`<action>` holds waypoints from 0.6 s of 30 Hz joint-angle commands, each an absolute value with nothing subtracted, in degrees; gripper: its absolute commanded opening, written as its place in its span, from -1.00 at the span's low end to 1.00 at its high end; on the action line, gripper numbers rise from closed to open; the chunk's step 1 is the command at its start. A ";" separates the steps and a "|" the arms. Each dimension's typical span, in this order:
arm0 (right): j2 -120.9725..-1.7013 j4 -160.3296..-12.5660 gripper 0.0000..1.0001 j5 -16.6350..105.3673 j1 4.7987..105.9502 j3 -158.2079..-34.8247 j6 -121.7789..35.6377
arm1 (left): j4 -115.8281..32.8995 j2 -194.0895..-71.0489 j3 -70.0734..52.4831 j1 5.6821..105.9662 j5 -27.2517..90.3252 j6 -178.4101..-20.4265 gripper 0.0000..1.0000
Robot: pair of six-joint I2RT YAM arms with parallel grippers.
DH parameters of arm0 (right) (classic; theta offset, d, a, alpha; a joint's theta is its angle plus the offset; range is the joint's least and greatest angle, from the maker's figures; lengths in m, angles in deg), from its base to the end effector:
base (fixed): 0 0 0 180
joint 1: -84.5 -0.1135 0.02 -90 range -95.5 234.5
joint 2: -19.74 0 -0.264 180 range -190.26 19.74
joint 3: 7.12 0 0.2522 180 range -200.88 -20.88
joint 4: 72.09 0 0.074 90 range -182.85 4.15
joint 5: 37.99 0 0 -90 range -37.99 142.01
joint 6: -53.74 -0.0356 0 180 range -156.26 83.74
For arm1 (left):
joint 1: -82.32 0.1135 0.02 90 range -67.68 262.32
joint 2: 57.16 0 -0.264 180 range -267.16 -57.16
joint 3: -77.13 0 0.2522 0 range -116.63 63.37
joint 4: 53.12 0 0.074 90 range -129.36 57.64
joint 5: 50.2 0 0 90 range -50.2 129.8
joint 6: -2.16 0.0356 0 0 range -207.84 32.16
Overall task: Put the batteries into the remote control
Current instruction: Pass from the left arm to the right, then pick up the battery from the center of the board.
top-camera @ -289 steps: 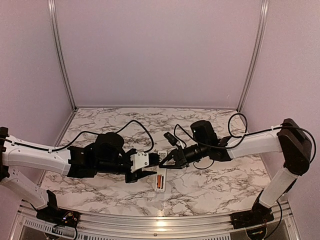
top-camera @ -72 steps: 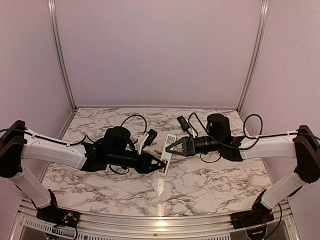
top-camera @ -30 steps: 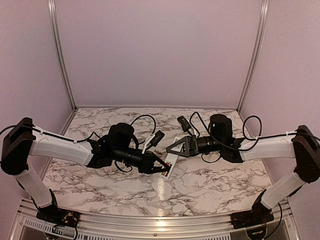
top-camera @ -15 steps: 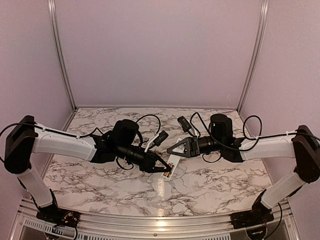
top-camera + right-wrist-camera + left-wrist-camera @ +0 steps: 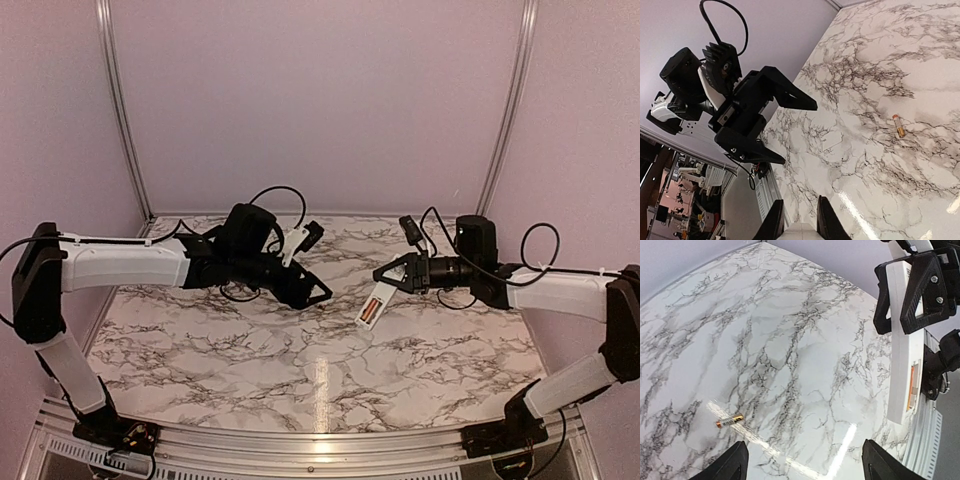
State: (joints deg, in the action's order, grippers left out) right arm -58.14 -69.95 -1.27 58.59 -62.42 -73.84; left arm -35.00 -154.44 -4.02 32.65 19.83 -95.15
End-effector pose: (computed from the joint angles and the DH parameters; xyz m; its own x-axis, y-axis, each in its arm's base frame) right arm 0.2454 0.1510 0.2415 -0.8203 0.0069 -0.5719 -0.5509 0.2592 0.7933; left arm 0.2396 -0.3010 0.2448 -0.4757 0.3755 -0.7954 0.8455 0.4445 -0.2958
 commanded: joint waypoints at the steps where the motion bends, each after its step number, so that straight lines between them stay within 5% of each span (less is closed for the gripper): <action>1: -56.42 -74.14 -1.00 -0.54 62.15 -61.90 -71.10 | -17.29 -162.85 -15.45 33.22 34.82 -83.61 0.61; 6: -55.42 -74.95 -1.00 -0.67 64.04 -61.08 -70.39 | -10.56 -172.81 -25.36 33.72 39.22 -89.76 0.46; 18: -54.56 -73.70 -1.00 -2.30 65.08 -59.97 -69.83 | -20.78 -174.75 -20.94 33.19 43.75 -113.79 0.48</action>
State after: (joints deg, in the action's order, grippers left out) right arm -55.70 -74.28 -1.27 64.51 -59.93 -70.69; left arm -17.56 -175.20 -22.88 33.31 40.07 -105.79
